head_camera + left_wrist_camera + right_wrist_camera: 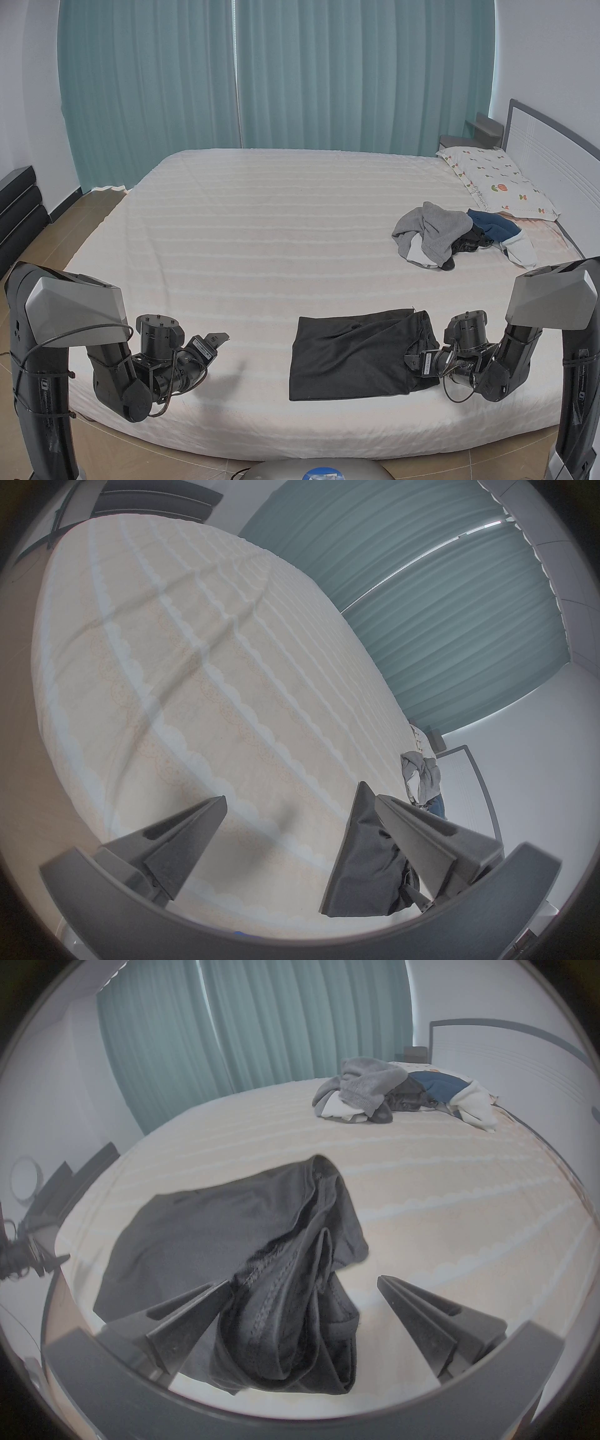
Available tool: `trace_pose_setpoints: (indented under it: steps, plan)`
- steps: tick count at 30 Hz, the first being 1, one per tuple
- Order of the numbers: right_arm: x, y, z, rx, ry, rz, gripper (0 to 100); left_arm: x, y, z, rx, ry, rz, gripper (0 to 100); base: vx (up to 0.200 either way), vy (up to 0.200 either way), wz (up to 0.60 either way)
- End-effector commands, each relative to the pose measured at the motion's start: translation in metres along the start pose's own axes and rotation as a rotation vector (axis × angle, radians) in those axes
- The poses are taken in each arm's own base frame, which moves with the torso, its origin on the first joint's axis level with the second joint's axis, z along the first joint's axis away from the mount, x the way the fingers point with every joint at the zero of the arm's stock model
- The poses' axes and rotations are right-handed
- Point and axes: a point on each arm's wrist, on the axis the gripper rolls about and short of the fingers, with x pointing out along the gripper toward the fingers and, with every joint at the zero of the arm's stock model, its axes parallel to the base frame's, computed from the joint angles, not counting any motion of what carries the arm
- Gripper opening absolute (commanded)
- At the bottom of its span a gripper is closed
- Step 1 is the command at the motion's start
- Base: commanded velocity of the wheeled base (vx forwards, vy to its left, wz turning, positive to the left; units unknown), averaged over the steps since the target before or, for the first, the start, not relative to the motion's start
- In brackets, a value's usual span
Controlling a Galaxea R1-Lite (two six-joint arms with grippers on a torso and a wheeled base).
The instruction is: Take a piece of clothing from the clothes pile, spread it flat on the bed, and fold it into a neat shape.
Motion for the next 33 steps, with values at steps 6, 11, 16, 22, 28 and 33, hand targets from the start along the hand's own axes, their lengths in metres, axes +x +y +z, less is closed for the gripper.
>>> trace_pose_setpoints:
  steps: [6, 11, 16, 22, 28, 33]
  plan:
    - [-0.006, -0.034, -0.005, -0.055, 0.042, -0.082, 100, 0.000, 0.001, 0.000, 0.004, 0.002, 0.003, 100, 0.000, 0.000, 0.00]
    - [-0.019, -0.052, -0.009, -0.145, 0.075, -0.079, 100, 0.000, 0.001, 0.000, 0.004, 0.002, 0.003, 100, 0.000, 0.000, 0.00]
    - [-0.019, -0.067, -0.009, -0.166, 0.088, -0.094, 100, 0.000, 0.001, 0.000, 0.004, 0.002, 0.003, 100, 0.000, 0.000, 0.00]
    - [-0.020, -0.070, 0.003, -0.144, 0.022, -0.046, 100, 0.000, 0.001, 0.000, 0.004, 0.002, 0.003, 100, 0.000, 0.000, 0.00]
    - [-0.019, -0.056, 0.024, 0.034, -0.106, 0.090, 100, 0.000, 0.001, 0.000, 0.001, 0.000, 0.002, 100, 0.000, 0.000, 0.00]
    - [-0.004, -0.046, 0.033, 0.164, -0.134, 0.135, 100, 0.000, 0.001, 0.001, -0.001, -0.002, 0.001, 100, 0.120, 0.000, 0.00]
